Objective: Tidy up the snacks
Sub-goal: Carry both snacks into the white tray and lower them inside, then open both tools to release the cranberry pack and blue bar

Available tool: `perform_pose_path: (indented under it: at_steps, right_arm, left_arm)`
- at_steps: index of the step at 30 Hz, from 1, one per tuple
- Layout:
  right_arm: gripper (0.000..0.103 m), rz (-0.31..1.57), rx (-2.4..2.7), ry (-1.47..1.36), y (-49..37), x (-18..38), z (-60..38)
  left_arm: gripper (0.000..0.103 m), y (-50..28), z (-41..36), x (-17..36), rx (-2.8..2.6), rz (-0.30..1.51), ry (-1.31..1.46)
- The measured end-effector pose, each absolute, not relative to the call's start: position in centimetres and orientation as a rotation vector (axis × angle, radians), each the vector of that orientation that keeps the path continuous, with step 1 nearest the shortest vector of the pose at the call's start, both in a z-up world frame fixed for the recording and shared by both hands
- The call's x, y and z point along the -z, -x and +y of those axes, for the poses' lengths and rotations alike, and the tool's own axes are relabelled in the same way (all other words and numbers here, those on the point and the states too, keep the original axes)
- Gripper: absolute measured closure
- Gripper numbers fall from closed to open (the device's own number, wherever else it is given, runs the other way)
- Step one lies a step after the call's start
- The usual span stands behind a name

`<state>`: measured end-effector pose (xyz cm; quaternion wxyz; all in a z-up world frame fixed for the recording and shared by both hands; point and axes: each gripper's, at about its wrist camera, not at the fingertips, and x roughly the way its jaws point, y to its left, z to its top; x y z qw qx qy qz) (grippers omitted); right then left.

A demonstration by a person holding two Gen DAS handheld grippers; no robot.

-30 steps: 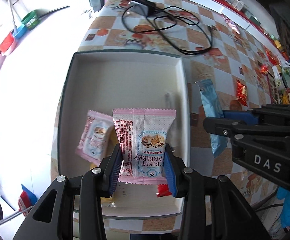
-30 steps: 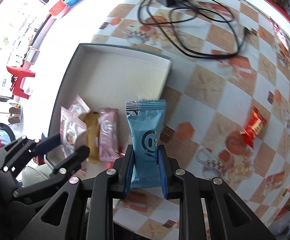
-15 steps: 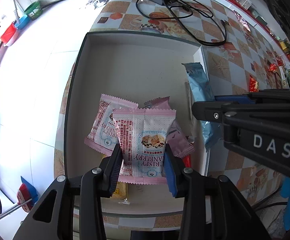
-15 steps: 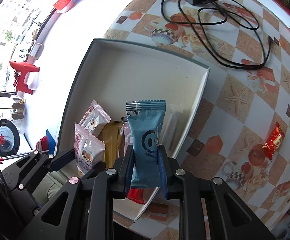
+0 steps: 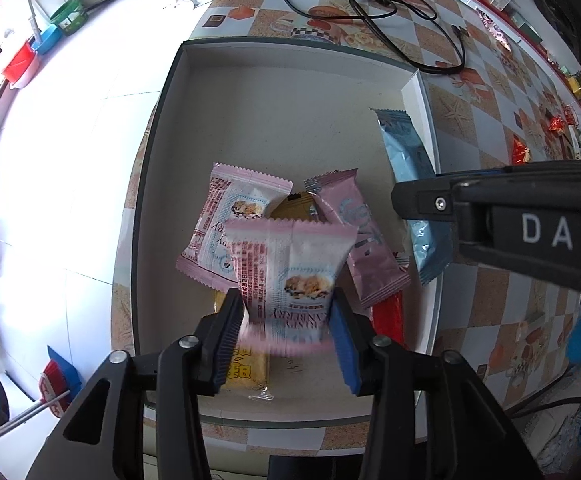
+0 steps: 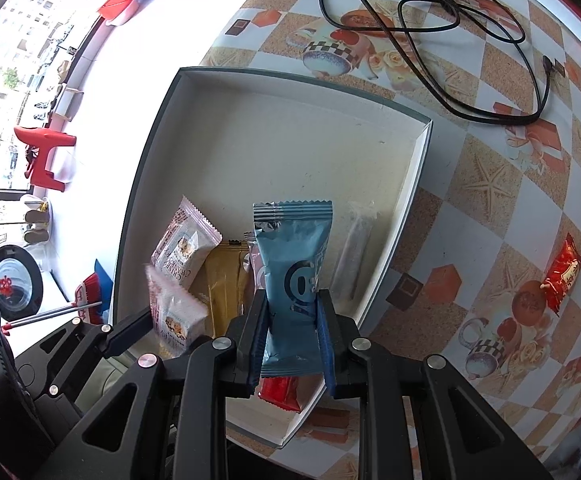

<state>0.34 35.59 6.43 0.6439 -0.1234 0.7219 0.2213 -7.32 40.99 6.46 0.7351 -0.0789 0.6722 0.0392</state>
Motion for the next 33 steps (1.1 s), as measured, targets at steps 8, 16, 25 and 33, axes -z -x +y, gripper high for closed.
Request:
perform_pose_path:
  at_steps: [8,16,25,33]
  right_arm:
    - [0.021,1.635,-0.436,0.248,-1.0,-6.8,33.7]
    - [0.000,1.644,-0.319,0.188,-2.5,-6.7,29.4]
    - [0.000,1.646,-0.082,0.106,-6.4,-6.5,20.7]
    - [0.000,1.642,0.124,-0.076,-10.1,-5.8,12.4]
  left_arm:
    - [0.024,7.0,40.7,-6.9,-0.100,1.468,0.162]
    - [0.023,7.0,39.5,-7.2,-0.078,1.472,0.137]
    - [0.023,6.5,38.0,-7.5,-0.051,1.476,0.110]
    - [0.023,6.4,37.1,-7.9,-0.019,1.478,0.072]
